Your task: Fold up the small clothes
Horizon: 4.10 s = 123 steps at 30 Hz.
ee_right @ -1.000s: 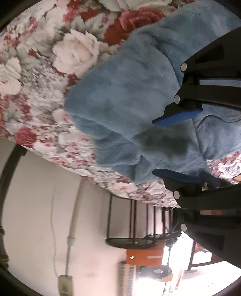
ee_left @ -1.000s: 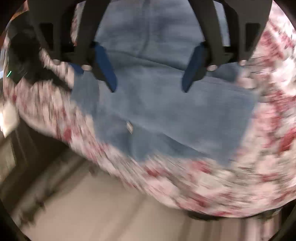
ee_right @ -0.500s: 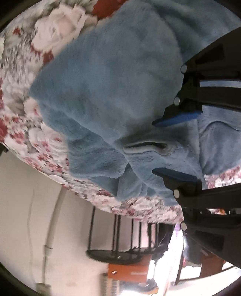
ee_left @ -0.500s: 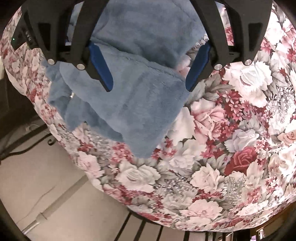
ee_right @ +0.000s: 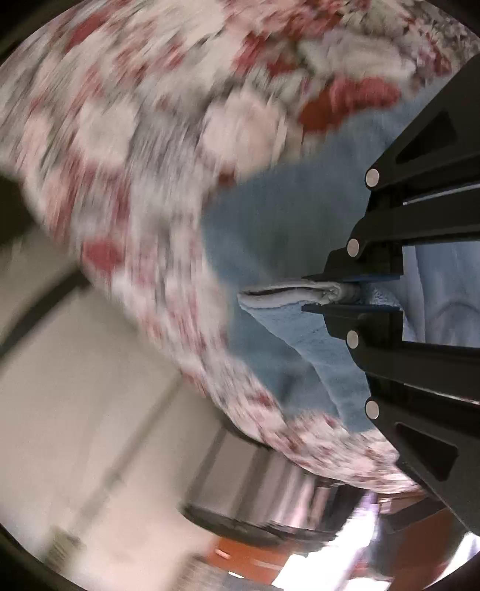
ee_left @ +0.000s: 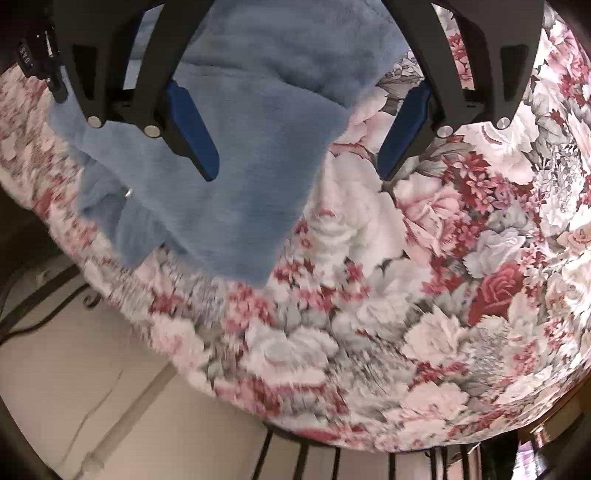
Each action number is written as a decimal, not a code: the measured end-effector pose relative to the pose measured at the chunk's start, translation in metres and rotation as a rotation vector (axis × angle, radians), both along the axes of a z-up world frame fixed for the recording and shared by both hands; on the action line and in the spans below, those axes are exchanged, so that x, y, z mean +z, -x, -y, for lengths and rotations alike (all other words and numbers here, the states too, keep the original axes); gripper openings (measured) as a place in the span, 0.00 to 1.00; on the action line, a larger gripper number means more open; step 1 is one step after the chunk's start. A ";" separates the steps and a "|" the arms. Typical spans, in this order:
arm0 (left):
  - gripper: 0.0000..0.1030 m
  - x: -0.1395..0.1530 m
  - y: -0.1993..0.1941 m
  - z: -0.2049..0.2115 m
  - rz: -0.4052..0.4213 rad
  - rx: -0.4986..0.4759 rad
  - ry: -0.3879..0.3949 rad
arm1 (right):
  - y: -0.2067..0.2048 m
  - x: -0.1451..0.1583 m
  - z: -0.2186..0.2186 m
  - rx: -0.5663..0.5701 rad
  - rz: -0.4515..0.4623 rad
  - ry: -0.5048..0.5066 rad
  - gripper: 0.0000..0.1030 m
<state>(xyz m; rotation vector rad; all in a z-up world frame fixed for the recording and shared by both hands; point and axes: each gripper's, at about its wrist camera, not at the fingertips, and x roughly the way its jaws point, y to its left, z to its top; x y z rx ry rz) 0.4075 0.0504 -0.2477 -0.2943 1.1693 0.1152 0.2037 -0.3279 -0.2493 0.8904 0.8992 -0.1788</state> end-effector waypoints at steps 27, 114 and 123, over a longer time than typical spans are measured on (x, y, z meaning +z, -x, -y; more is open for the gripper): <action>0.96 -0.062 -0.027 0.049 -0.105 -0.167 -0.132 | -0.051 -0.072 -0.006 0.127 -0.145 0.011 0.01; 0.90 -0.027 0.247 -0.053 -0.410 -0.387 0.261 | 0.195 -0.009 0.027 0.268 -0.241 -0.130 0.52; 0.57 -0.023 0.258 -0.059 -0.395 -0.376 0.280 | 0.218 -0.008 0.022 0.250 -0.203 -0.169 0.43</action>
